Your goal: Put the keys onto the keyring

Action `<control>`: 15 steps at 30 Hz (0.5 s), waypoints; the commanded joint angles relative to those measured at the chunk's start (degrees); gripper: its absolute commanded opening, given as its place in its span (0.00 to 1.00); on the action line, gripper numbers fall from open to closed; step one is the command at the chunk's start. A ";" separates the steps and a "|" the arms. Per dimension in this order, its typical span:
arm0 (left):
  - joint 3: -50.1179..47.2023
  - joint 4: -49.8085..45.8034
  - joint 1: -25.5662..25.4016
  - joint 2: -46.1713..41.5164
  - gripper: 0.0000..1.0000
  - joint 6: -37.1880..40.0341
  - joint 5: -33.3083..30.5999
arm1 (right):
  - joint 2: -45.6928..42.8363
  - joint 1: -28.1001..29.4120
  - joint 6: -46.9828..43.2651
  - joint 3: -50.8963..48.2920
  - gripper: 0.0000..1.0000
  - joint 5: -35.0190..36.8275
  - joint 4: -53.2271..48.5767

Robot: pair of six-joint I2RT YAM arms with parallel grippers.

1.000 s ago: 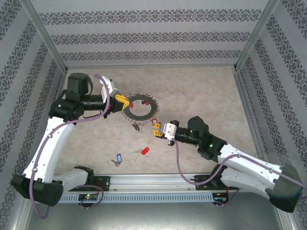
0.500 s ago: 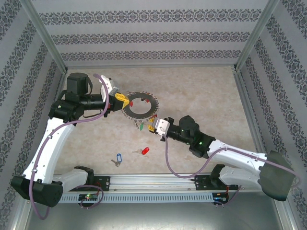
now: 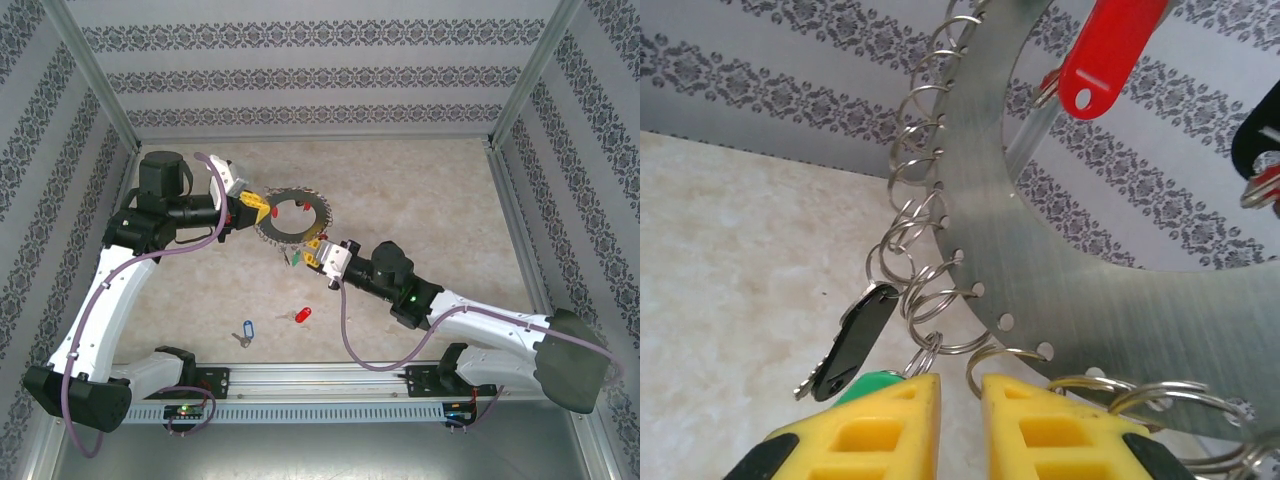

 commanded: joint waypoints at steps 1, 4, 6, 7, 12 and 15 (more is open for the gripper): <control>-0.08 4.01 0.55 -1.70 0.00 -1.89 1.12 | 0.22 0.86 1.56 0.41 0.20 2.82 3.39; -0.29 5.13 0.52 -1.99 0.00 -2.87 -0.19 | -1.03 1.29 1.45 -1.36 0.21 2.16 2.93; -0.88 6.72 0.50 -2.08 0.00 -4.43 -1.20 | -1.82 1.93 1.15 -2.47 0.21 2.84 2.50; -1.08 7.50 0.51 -2.11 0.00 -5.10 -1.42 | -2.07 2.28 1.14 -3.01 0.21 3.86 2.89; -2.21 9.57 0.55 -2.73 0.00 -7.50 -2.22 | -2.38 3.06 0.79 -3.78 0.19 7.61 4.68; -2.56 10.04 0.50 -3.03 0.00 -8.22 -2.36 | -1.59 3.06 0.81 -3.36 0.18 8.62 7.72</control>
